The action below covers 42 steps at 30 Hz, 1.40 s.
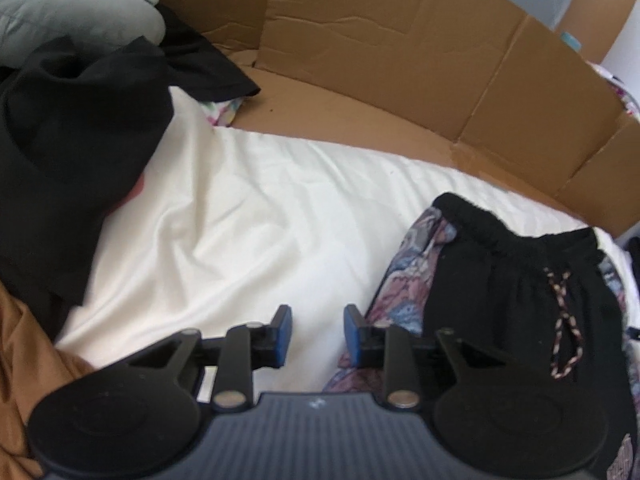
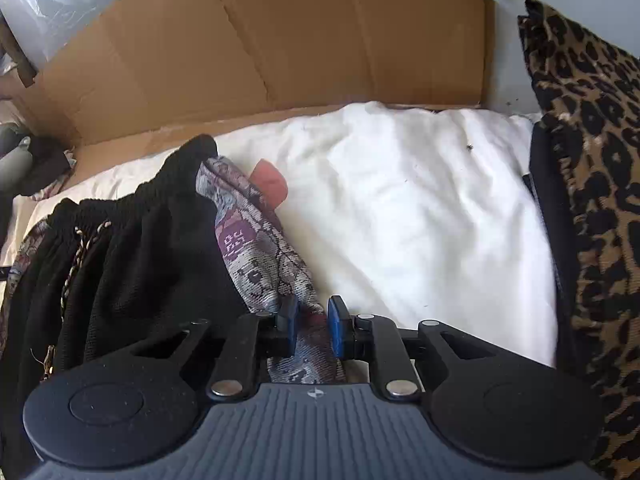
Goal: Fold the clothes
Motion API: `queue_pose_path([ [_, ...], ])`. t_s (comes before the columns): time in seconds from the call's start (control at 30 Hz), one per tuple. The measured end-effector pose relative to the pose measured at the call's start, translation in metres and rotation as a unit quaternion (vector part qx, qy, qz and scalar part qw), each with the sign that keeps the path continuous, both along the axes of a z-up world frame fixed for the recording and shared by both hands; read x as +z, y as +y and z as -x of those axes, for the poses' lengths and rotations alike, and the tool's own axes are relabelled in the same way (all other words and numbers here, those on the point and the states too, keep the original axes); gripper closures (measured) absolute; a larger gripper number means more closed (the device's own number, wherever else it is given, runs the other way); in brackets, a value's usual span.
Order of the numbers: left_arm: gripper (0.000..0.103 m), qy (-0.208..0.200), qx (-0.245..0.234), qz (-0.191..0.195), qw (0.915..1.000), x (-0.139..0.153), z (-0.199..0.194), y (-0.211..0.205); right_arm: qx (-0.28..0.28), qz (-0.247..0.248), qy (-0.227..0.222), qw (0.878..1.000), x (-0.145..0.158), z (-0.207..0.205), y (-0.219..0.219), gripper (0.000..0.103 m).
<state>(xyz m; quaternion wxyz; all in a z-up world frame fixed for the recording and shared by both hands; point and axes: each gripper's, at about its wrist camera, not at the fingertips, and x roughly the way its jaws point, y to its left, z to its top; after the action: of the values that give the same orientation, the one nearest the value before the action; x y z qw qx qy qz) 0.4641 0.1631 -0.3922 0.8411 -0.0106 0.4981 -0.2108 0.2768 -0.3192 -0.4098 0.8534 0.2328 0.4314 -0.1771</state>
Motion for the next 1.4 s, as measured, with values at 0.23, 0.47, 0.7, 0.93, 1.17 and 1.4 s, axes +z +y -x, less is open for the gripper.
queue_pose_path([
  [0.23, 0.066, 0.014, -0.022, 0.048, 0.9985, 0.006, 0.001, -0.003, 0.013, 0.014, 0.011, 1.0, -0.006, -0.004, 0.003, 0.078],
  [0.47, 0.061, 0.047, -0.026, 0.012, 0.9985, -0.023, 0.001, -0.013, 0.024, 0.015, 0.016, 0.999, -0.007, -0.009, 0.007, 0.077],
  [0.7, 0.094, 0.04, -0.051, -0.001, 0.9979, -0.02, 0.006, -0.019, 0.079, 0.047, 0.032, 0.995, -0.007, -0.016, 0.019, 0.097],
  [0.93, 0.097, 0.003, -0.031, -0.019, 0.9993, -0.007, 0.002, -0.005, 0.048, 0.092, 0.047, 0.993, 0.003, -0.012, 0.005, 0.103],
  [1.17, 0.075, -0.01, -0.019, -0.052, 0.9984, -0.005, 0.006, -0.013, 0.035, 0.091, 0.053, 0.994, 0.011, -0.016, -0.008, 0.094],
  [1.4, 0.074, -0.048, 0.001, -0.014, 0.9987, 0.032, 0.012, -0.009, 0.05, 0.059, -0.025, 0.997, 0.043, -0.025, 0.002, 0.091],
])
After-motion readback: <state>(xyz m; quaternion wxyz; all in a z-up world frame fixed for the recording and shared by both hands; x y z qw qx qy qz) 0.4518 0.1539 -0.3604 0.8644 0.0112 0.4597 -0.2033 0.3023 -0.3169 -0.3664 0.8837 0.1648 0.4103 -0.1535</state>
